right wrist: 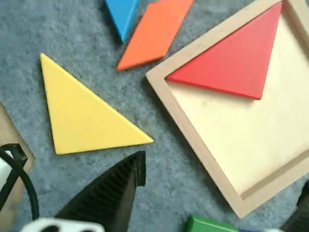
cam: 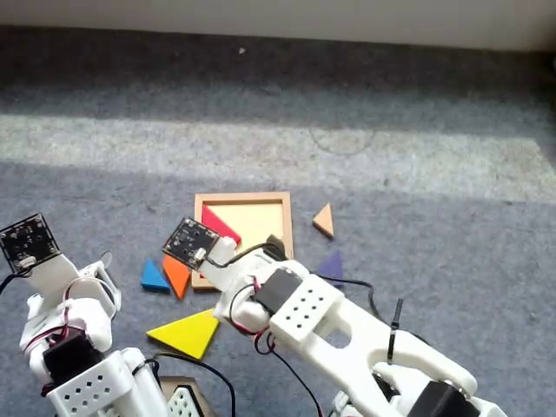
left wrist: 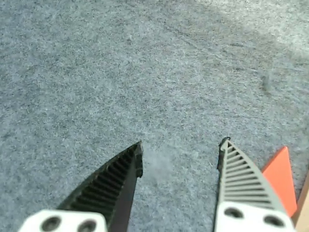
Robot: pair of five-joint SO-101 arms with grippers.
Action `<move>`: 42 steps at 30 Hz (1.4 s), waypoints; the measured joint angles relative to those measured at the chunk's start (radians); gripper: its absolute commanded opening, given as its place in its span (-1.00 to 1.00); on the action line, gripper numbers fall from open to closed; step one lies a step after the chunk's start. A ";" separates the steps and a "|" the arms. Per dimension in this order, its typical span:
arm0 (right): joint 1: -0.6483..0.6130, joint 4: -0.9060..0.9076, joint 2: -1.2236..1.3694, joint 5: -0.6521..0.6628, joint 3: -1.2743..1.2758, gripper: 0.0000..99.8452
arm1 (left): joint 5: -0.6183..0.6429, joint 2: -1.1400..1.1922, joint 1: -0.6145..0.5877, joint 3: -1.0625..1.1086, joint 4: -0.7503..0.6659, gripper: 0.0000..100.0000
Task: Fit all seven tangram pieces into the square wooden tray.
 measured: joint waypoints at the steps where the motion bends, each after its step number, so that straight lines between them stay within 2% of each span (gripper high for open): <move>1: -0.020 -0.026 0.002 -0.041 0.006 -0.08 | 0.000 0.000 0.000 0.000 0.000 -0.50; 5: -0.104 -0.155 0.095 -0.143 0.018 -0.08 | 0.000 0.000 -0.015 0.000 0.000 -0.50; 10: -0.216 -0.229 0.247 -0.160 0.018 -0.08 | 0.034 0.000 -0.083 0.000 -0.002 -0.50; 16: -0.295 -0.244 0.287 -0.161 -0.025 -0.08 | 0.046 0.000 -0.124 0.000 -0.020 -0.50; 35: -0.292 -0.244 0.361 -0.161 -0.054 -0.08 | 0.048 0.000 -0.124 0.000 -0.026 -0.50; 42: -0.167 -0.235 0.402 0.037 -0.071 -0.08 | 0.048 0.000 -0.124 0.000 -0.026 -0.50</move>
